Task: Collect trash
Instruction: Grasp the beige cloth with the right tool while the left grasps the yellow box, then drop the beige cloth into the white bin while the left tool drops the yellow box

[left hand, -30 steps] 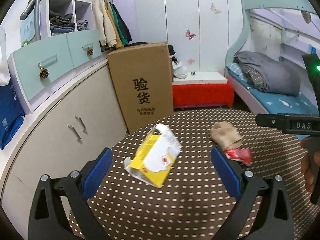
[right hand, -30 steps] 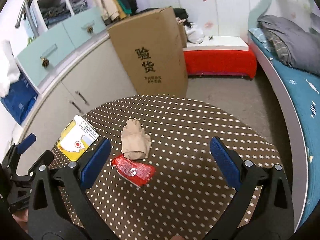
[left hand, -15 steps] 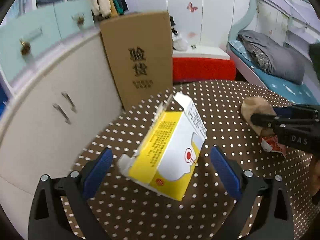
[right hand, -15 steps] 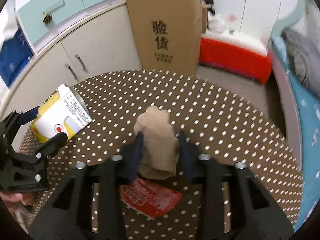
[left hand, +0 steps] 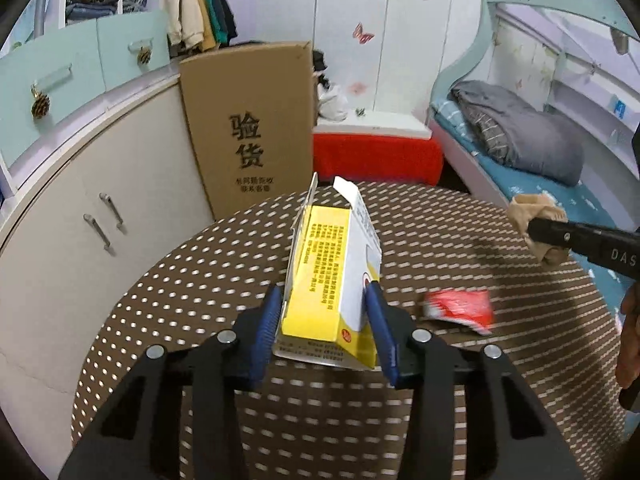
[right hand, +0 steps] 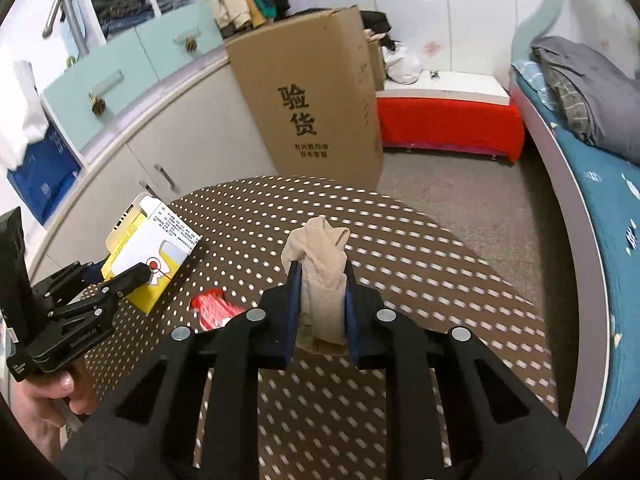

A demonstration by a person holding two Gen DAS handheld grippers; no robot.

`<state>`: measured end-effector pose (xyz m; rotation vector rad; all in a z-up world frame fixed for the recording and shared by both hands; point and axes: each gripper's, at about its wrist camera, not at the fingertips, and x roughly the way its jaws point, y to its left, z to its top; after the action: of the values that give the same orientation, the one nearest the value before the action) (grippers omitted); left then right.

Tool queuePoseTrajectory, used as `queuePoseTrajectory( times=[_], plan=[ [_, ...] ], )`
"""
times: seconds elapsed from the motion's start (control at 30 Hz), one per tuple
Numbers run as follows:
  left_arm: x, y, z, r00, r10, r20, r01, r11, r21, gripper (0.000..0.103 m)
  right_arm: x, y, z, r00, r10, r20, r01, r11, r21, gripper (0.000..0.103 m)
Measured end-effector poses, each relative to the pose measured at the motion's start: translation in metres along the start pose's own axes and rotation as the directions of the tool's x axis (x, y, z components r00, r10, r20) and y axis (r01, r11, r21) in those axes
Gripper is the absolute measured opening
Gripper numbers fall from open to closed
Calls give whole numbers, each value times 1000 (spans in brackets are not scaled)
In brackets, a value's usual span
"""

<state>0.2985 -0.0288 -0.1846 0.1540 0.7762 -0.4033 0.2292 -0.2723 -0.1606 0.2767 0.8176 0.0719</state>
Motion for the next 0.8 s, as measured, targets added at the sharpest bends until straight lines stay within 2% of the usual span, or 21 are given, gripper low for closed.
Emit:
queuePoseTrajectory(
  times=[0.23,0.47,0.6,0.8],
  plan=[
    [-50,-65,11,992,-67,106,63,997,44,43,-60,-39,-11,995,-36,91,32,999,44,20],
    [-88,-162,22,964,-203,169,184,975,120,43,-126,-87,-24,977,-108,184,93,992,90,20],
    [-96,-218,19,945,-282,166,256,953,161,43,-162,-126,-38,960,-170,224,141,980,142,20],
    [-94,-307,2,912,-393,116,364,907,210,43,-196,-185,-71,938,-262,226,207,948,240,20]
  ],
)
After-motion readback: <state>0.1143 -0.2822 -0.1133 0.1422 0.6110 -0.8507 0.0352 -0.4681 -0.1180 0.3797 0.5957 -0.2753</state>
